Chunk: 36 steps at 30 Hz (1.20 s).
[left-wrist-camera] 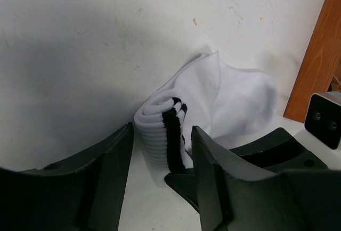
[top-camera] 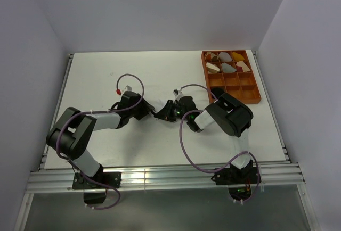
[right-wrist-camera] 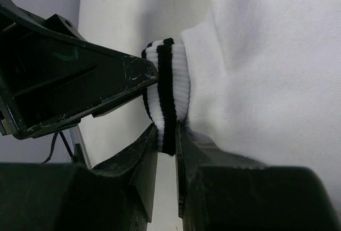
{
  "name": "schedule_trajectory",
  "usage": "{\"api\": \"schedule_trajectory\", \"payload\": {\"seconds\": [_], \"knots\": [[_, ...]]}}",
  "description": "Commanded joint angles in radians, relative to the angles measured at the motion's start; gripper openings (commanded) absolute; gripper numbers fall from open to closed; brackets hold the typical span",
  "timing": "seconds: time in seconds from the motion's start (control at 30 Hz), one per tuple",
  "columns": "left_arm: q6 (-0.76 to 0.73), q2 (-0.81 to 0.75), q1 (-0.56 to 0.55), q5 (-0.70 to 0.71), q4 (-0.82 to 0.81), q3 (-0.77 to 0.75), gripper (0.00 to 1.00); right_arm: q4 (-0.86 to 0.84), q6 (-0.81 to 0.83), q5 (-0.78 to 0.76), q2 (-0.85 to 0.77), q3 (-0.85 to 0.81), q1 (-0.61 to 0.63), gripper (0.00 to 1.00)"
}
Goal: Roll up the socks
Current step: Roll the sock at the center of the board.
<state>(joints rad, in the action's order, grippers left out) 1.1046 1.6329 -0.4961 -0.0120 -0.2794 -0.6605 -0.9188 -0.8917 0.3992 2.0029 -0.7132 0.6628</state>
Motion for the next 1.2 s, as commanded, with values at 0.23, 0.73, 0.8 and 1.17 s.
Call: {"api": "schedule_trajectory", "payload": {"seconds": [0.23,0.73,0.8,1.17], "knots": [[-0.025,0.045,-0.009,0.009,0.002,0.01,0.23,0.086,0.0,0.032,0.045,-0.002,-0.014,0.0],[-0.164,0.128,-0.071,0.253,0.646,-0.399,0.0,0.362,0.416,-0.304,-0.245,-0.012,0.05,0.49],[-0.189,0.148,-0.079,0.264,0.71,-0.43,0.0,0.359,0.487,-0.397,-0.276,-0.008,0.098,0.52],[-0.253,0.235,-0.091,0.222,0.845,-0.554,0.0,0.267,0.709,-0.66,-0.231,-0.052,0.271,0.58]]}}
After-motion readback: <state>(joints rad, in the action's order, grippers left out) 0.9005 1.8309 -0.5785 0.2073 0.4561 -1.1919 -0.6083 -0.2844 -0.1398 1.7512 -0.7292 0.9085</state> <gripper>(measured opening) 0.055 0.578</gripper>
